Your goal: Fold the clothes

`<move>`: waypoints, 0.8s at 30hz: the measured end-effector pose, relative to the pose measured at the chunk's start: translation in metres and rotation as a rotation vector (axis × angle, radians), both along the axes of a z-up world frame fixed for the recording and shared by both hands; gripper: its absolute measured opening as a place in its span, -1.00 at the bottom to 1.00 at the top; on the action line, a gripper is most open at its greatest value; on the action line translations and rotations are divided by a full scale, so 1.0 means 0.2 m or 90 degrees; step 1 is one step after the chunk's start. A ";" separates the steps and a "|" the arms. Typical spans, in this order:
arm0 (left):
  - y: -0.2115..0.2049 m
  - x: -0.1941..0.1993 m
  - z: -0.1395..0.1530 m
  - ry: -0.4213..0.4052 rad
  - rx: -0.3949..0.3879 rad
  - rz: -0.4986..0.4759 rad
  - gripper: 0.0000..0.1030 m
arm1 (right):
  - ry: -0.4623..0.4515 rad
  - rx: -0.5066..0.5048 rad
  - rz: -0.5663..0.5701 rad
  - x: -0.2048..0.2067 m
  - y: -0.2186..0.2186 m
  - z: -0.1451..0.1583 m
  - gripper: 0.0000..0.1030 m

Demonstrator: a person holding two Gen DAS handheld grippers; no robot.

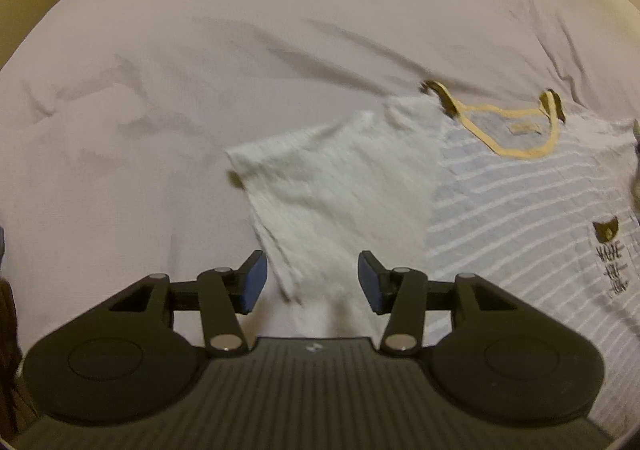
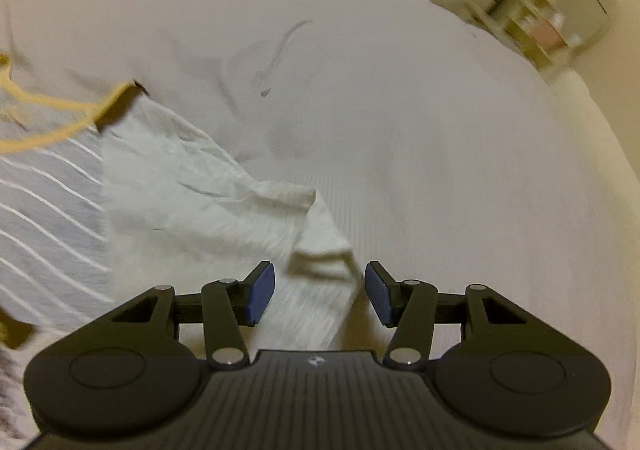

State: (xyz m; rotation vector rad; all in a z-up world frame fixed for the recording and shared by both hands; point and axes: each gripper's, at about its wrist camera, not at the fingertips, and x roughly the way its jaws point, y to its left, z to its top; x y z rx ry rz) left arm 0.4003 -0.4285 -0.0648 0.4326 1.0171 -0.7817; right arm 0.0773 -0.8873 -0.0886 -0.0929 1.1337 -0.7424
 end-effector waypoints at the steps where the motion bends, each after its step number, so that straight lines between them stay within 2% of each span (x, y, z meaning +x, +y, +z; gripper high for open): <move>1: 0.00 -0.03 0.00 0.001 0.004 0.000 -0.13 | 0.007 -0.033 0.001 0.00 -0.02 -0.01 -0.12; 4: -0.01 -0.10 0.01 0.002 0.015 0.001 -0.13 | -0.025 -0.118 -0.057 -0.05 -0.08 0.03 -0.12; 6: -0.01 -0.15 0.03 0.000 0.021 -0.002 -0.13 | -0.043 -0.137 -0.074 -0.12 -0.08 0.06 -0.10; 11: 0.02 -0.30 0.11 -0.002 0.025 -0.011 -0.11 | -0.116 -0.031 -0.077 -0.29 0.10 0.15 0.10; 17: 0.09 -0.54 0.30 0.004 0.021 -0.038 0.06 | -0.166 0.132 -0.094 -0.51 0.57 0.29 0.31; 22: 0.18 -0.71 0.50 0.005 0.006 -0.089 0.46 | -0.173 0.200 -0.107 -0.66 1.02 0.47 0.60; 24: 0.24 -0.79 0.57 0.001 -0.003 -0.121 0.88 | -0.183 0.216 -0.122 -0.71 1.20 0.55 0.68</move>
